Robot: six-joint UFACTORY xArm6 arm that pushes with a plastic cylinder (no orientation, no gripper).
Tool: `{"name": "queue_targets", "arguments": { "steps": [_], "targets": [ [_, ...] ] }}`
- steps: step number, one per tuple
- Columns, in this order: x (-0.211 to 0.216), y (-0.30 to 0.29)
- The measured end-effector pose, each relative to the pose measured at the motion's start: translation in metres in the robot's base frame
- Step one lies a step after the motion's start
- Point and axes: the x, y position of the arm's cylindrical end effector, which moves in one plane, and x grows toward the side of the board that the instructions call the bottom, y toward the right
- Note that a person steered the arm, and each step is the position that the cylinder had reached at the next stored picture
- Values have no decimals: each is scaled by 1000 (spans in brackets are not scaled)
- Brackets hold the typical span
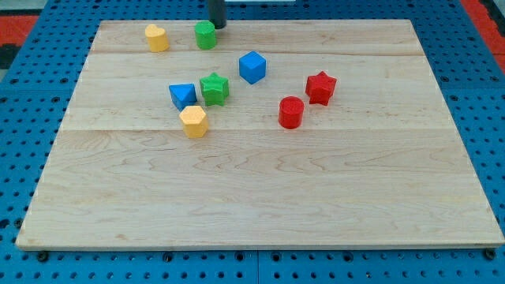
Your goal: Slide the green star closer to the yellow heart
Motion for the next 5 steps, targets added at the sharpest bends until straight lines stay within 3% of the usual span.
{"name": "queue_targets", "arguments": {
  "steps": [1,2,5],
  "targets": [
    [13,30],
    [20,-14],
    [-5,-22]
  ]
}}
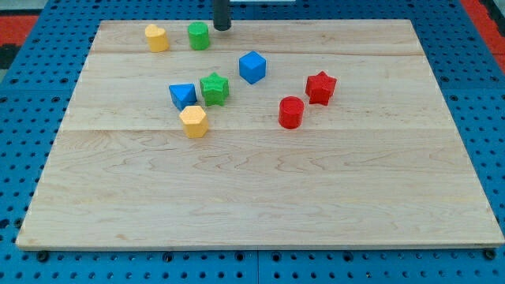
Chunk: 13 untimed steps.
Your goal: Slide the green star closer to the yellow heart
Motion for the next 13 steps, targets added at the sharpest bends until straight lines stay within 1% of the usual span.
{"name": "queue_targets", "arguments": {
  "steps": [1,2,3,4,5,6,7,8,9,10,11,12,13],
  "targets": [
    [29,-35],
    [32,-18],
    [-7,-46],
    [-8,-113],
    [17,-97],
    [22,-55],
    [42,-107],
    [107,-132],
    [154,-139],
    [194,-174],
    [205,-162],
    [203,-162],
    [164,-156]
  ]
}}
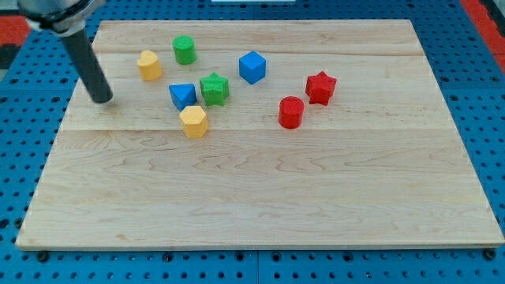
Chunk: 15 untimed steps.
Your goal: Slide the green star closer to the yellow heart
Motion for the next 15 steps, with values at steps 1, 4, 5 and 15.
{"name": "queue_targets", "arguments": {
  "steps": [1,4,5,15],
  "targets": [
    [-31,45],
    [-97,117],
    [-105,129],
    [-1,113]
  ]
}}
